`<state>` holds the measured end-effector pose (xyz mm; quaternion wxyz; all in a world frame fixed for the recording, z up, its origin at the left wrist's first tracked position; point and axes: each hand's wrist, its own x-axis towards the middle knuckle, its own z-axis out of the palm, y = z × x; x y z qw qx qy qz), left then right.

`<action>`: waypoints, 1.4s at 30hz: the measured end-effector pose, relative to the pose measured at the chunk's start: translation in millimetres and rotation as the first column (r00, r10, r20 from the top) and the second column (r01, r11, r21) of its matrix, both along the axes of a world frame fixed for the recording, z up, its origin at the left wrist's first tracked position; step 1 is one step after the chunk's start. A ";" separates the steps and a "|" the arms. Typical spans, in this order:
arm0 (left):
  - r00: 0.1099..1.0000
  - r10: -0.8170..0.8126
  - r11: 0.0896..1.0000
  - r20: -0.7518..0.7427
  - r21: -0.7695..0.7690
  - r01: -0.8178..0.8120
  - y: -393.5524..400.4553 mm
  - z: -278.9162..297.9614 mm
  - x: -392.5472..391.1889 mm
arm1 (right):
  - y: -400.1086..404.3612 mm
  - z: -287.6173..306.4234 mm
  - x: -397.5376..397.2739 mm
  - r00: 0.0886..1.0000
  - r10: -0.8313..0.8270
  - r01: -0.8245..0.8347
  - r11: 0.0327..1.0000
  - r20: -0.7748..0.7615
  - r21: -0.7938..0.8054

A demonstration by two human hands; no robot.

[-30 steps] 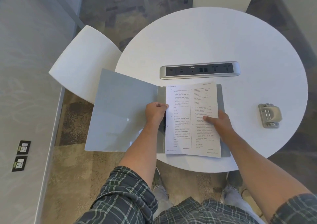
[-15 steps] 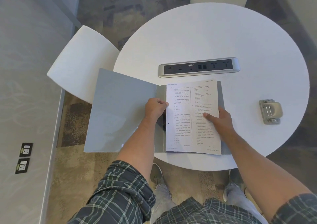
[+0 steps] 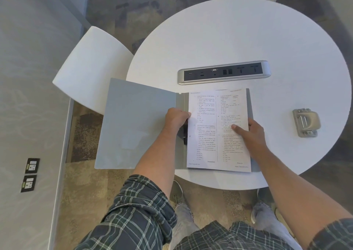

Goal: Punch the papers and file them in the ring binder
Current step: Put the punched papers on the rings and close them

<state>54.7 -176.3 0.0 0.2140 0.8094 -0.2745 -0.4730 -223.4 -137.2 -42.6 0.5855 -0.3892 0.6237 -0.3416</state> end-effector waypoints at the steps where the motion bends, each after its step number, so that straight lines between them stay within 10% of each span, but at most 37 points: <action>1: 1.000 0.007 1.000 -0.009 0.002 -0.007 -0.1 -0.7 -0.1 | 0.1 -0.7 -0.5 1.000 -0.003 0.003 1.000 -0.004 0.004; 42: 0.984 0.173 0.978 -0.041 0.129 -0.167 -6.7 -7.7 2.2 | 1.2 -18.7 -8.9 0.998 -0.046 0.044 0.998 -0.041 -0.051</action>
